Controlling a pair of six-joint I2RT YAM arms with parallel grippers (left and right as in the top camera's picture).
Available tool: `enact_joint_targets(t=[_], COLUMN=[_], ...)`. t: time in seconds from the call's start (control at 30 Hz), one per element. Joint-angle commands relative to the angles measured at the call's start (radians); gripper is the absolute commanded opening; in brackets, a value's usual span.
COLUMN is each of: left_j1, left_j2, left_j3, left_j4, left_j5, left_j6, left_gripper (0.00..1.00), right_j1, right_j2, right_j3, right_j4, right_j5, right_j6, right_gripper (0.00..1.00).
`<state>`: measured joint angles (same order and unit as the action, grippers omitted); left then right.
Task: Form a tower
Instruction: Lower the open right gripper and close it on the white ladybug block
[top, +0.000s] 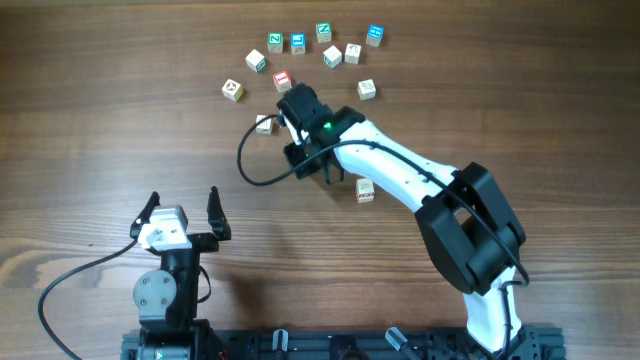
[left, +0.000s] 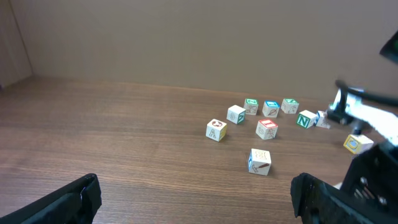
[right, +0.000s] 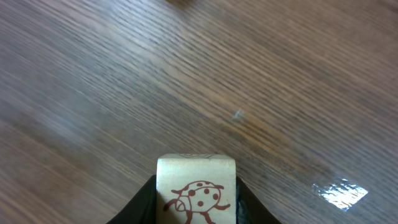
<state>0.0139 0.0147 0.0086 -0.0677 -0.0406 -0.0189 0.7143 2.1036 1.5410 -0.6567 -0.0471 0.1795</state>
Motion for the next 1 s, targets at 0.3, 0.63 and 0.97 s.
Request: enact_joint_targets(t=[0.3,0.63,0.97], left_j1=[0.006,0.006,0.006], left_j2=[-0.005,-0.005,-0.005], left_j3=[-0.003,-0.003,-0.003], left_j4=[0.0,0.0,0.0], left_j5=[-0.013,-0.013,-0.013], left_j6=[0.019,0.019,0.019], left_gripper=[1.0,1.0,1.0], right_j1=[0.001,-0.027,-0.033], right_j2=[-0.013,-0.014,-0.014], right_j3=[-0.061,0.147,0.187], right_j4=[0.05,-0.103,-0.165], right_j5=[0.032,0.031,-0.066], right_j6=[0.014,0.137,0.136], right_gripper=[0.54,0.66,0.99])
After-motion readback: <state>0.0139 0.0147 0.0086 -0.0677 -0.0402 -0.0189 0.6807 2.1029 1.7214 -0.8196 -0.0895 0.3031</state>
